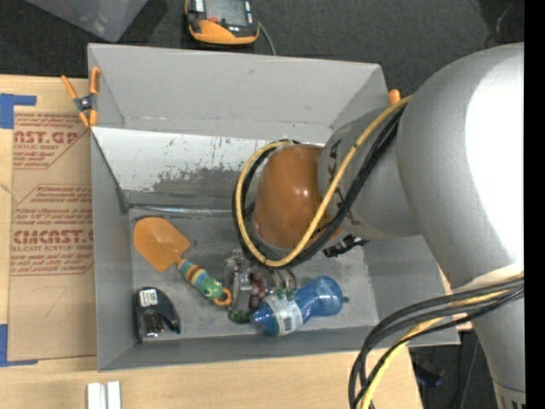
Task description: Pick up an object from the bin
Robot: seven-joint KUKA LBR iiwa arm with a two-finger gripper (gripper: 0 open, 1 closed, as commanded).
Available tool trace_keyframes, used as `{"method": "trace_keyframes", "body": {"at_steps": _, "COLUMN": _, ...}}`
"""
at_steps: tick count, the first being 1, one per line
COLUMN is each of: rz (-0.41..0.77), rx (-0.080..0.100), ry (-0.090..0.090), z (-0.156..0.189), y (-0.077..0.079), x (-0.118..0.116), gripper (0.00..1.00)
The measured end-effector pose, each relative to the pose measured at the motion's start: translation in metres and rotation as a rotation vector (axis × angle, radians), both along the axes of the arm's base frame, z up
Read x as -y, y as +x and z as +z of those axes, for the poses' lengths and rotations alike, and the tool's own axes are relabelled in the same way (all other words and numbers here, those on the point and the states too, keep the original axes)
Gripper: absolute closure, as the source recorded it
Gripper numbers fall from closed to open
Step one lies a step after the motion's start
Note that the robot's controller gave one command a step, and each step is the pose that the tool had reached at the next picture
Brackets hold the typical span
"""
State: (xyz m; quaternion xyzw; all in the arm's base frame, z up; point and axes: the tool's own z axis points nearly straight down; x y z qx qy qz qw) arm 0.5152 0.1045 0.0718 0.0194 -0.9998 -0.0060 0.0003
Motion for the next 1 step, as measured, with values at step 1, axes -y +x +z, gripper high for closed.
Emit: {"method": "trace_keyframes", "body": {"at_steps": 1, "rz": 0.022, "rx": 0.002, "ry": -0.002, "z": -0.0003, "y": 0.0014, "x": -0.0088, "gripper": 1.0}}
